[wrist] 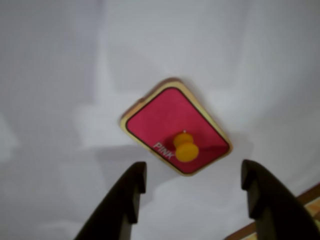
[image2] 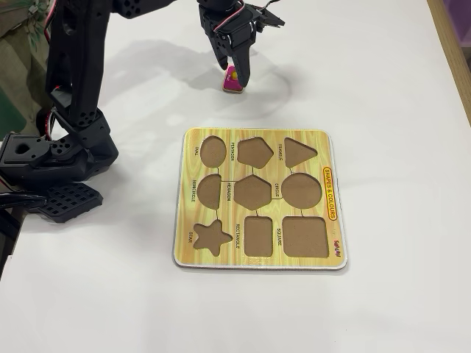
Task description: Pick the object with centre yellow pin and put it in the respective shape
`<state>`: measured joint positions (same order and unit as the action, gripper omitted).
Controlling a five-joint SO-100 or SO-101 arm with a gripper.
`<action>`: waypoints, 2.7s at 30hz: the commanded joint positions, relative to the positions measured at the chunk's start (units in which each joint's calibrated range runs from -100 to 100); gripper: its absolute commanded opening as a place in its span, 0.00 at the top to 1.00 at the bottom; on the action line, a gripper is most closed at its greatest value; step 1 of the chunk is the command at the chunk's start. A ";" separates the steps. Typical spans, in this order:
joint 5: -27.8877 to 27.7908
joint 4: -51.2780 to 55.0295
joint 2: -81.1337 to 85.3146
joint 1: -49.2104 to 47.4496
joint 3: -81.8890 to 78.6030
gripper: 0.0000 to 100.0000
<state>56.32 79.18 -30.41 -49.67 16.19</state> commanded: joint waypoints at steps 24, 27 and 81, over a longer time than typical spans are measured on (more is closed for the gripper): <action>0.17 -4.67 0.54 0.45 -2.16 0.95; 0.17 -4.59 0.71 0.36 -2.70 0.97; -17.88 -4.85 36.69 47.13 -38.67 0.99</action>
<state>41.55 75.06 2.75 -6.92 -21.67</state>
